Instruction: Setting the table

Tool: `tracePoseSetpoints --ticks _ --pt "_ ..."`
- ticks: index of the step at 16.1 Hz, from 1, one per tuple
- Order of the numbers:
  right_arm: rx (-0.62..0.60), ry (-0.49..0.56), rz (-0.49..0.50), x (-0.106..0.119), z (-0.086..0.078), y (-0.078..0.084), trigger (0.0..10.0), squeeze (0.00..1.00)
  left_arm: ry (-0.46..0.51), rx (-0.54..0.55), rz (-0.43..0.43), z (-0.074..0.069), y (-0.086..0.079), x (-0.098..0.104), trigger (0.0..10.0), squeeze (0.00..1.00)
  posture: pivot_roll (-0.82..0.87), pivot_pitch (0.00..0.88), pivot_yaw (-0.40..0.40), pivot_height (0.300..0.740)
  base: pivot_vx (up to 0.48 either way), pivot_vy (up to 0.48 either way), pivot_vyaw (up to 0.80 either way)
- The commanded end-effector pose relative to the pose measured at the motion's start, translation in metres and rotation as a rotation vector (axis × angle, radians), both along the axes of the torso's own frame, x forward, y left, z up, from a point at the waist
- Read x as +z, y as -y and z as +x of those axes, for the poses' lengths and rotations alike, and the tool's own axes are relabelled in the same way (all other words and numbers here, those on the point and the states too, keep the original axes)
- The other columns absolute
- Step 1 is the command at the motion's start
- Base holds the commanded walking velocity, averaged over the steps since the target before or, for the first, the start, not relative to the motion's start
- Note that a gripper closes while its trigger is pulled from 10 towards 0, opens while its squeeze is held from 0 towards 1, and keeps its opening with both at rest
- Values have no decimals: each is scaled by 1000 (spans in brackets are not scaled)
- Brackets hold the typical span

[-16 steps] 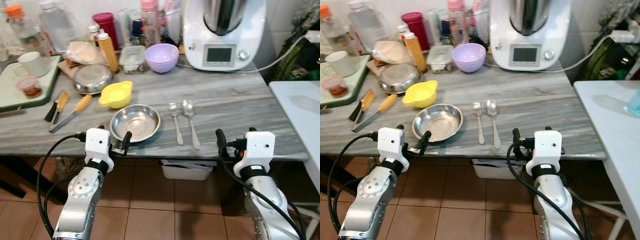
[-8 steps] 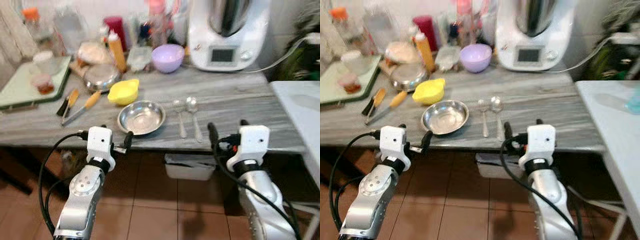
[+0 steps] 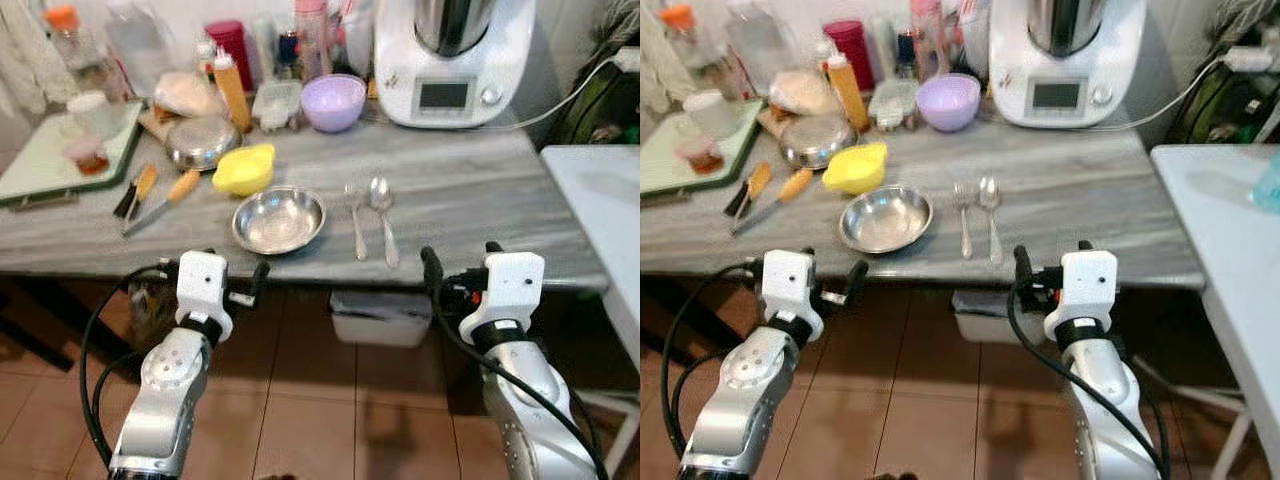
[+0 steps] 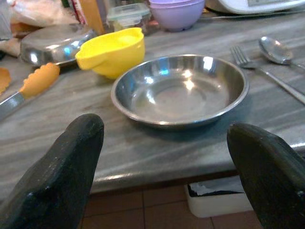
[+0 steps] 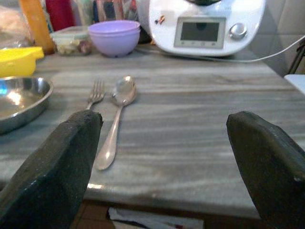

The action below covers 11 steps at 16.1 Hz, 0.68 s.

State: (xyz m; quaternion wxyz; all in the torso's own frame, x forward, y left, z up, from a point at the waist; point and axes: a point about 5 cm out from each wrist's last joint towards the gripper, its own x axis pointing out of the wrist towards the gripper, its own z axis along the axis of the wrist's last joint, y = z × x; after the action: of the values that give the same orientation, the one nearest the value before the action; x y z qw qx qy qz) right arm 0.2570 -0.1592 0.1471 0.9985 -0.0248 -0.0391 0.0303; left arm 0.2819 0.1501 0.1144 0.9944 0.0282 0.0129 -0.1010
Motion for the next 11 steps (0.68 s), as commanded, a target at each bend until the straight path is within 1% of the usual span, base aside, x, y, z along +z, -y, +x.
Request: tracePoseSetpoints --ticks 1,4,7,8,9,10,11 --pt "12 0 23 0 1 -3 10000 0 -23 7 14 -2 -6 -4 10000 0 -131 58 120 740 -292 0 0" --pt "5 -12 2 -1 2 -3 10000 0 -24 1 18 -1 -6 -4 10000 0 -131 58 120 740 -321 0 0" --pt "-42 -7 -6 -2 5 0 10000 0 -28 -1 22 0 -6 -5 10000 0 -132 46 120 740 -320 0 0" --pt "-61 -3 5 -2 7 1 10000 0 -29 0 23 0 -6 -5 10000 0 -132 46 120 740 -322 0 0" --pt "-54 -6 43 -3 8 1 10000 0 -29 1 23 1 -6 -6 10000 0 -129 42 118 740 -322 0 0" --pt "-83 12 8 -2 9 4 10000 0 -29 0 24 1 -6 -6 10000 0 -129 42 118 740 -322 0 0" --pt "-85 16 4 -1 9 4 10000 0 -29 -2 25 1 -6 -6 10000 0 -129 39 118 740 -315 0 0"
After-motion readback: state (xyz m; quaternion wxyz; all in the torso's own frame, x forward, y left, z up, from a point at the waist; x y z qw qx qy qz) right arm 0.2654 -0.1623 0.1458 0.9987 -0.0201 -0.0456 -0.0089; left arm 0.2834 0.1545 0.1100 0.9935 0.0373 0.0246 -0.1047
